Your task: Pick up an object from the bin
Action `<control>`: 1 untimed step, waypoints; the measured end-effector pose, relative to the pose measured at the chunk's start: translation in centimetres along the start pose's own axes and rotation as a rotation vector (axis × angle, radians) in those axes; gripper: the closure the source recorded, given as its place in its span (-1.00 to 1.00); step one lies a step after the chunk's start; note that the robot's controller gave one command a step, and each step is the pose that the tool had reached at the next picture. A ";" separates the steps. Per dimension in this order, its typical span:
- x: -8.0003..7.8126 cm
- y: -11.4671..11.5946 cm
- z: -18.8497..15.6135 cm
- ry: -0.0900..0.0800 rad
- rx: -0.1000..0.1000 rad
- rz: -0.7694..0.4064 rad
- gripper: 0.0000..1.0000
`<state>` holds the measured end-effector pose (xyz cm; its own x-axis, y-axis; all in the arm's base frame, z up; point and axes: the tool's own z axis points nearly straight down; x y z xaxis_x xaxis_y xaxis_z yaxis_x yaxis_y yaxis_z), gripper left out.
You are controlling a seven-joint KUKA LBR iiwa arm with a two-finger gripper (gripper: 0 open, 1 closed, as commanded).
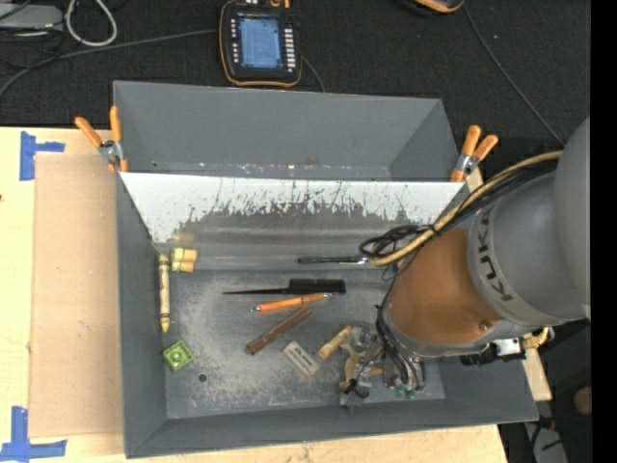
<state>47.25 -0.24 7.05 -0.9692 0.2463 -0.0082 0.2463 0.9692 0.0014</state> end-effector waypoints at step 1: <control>0.0 0.1 0.0 0.001 0.000 0.013 1.00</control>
Offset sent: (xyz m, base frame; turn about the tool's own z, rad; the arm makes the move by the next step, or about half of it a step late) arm -0.0003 0.0005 0.0491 0.0090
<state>47.22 -0.17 7.05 -0.9658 0.2593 -0.0073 0.2593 0.9658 0.0015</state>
